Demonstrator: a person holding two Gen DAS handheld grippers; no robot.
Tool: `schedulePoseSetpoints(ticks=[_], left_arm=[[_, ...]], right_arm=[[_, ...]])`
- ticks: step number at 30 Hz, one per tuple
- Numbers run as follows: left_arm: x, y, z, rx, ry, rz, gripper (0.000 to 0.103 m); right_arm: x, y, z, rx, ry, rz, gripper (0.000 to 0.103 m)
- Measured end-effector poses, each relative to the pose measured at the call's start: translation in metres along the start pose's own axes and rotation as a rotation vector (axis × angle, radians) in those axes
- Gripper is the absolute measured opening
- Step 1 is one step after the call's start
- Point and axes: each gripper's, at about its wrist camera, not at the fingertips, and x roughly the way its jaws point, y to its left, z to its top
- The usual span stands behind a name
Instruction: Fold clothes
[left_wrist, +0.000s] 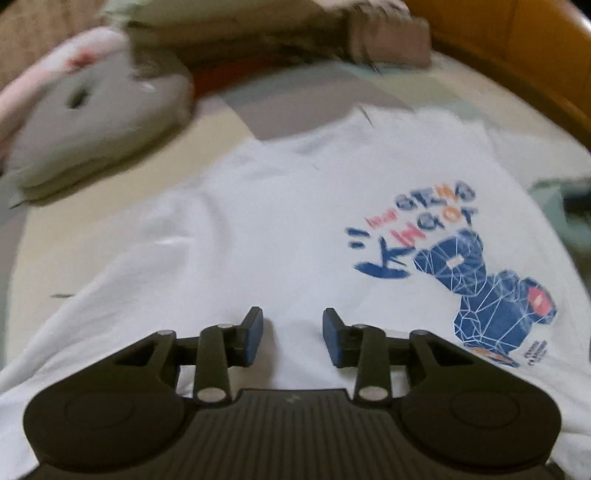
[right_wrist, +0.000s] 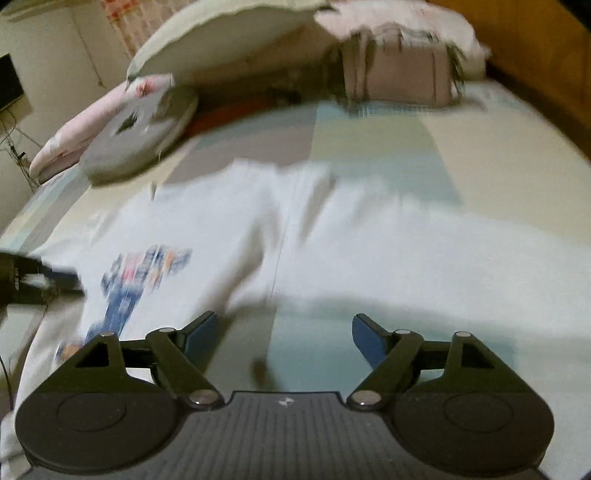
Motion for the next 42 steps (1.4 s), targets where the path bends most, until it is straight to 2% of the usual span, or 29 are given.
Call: schedulePoseSetpoints(ticks=[2, 4, 6, 12, 15, 18, 23, 25, 26, 28, 30, 33, 34, 35, 38, 40, 42], left_arm=[[-0.022, 0.008, -0.009, -0.029, -0.029, -0.001, 0.044], [-0.042, 0.015, -0.020, -0.059, -0.055, 0.014, 0.049], [-0.052, 0.022, -0.033, -0.118, -0.060, 0.036, 0.050], [-0.071, 0.051, -0.088, -0.343, -0.076, 0.093, 0.051], [-0.074, 0.070, -0.114, -0.463, -0.113, 0.114, 0.051], [-0.072, 0.096, -0.138, -0.592, -0.136, 0.123, 0.050], [-0.076, 0.135, -0.166, -0.720, -0.228, 0.117, 0.050], [-0.080, 0.149, -0.171, -0.753, -0.235, 0.151, 0.050], [-0.083, 0.155, -0.172, -0.754, -0.231, 0.173, 0.050], [-0.091, 0.168, -0.172, -0.740, -0.233, 0.275, 0.049], [-0.100, 0.186, -0.168, -0.733, -0.248, 0.342, 0.047], [-0.109, 0.217, -0.160, -0.789, -0.304, 0.274, 0.048], [-0.108, 0.225, -0.155, -0.793, -0.321, 0.253, 0.051], [-0.105, 0.234, -0.149, -0.787, -0.327, 0.231, 0.055], [-0.086, 0.248, -0.130, -0.774, -0.316, 0.219, 0.055], [-0.075, 0.258, -0.125, -0.778, -0.323, 0.267, 0.055], [-0.070, 0.265, -0.126, -0.774, -0.306, 0.370, 0.055]], right_arm=[[-0.011, 0.011, -0.025, -0.001, -0.004, 0.016, 0.085], [-0.024, 0.024, -0.043, 0.004, -0.037, 0.028, 0.094], [-0.035, 0.036, -0.052, 0.018, -0.076, 0.063, 0.097], [-0.054, 0.059, -0.052, 0.105, -0.149, 0.293, 0.103], [-0.058, 0.071, -0.048, 0.113, -0.157, 0.365, 0.103], [-0.061, 0.085, -0.046, 0.088, -0.167, 0.370, 0.103], [-0.060, 0.098, -0.046, 0.052, -0.161, 0.336, 0.103], [-0.057, 0.102, -0.044, 0.046, -0.156, 0.322, 0.103], [-0.055, 0.103, -0.043, 0.043, -0.154, 0.314, 0.103], [-0.052, 0.108, -0.041, 0.030, -0.156, 0.296, 0.103], [-0.049, 0.113, -0.038, 0.017, -0.154, 0.283, 0.103], [-0.043, 0.122, -0.034, 0.003, -0.148, 0.274, 0.103], [-0.042, 0.125, -0.033, -0.002, -0.146, 0.272, 0.103], [-0.041, 0.130, -0.032, -0.009, -0.146, 0.270, 0.103], [-0.038, 0.143, -0.030, -0.020, -0.142, 0.269, 0.103], [-0.036, 0.153, -0.029, -0.027, -0.137, 0.273, 0.103], [-0.036, 0.164, -0.030, -0.040, -0.131, 0.279, 0.103]])
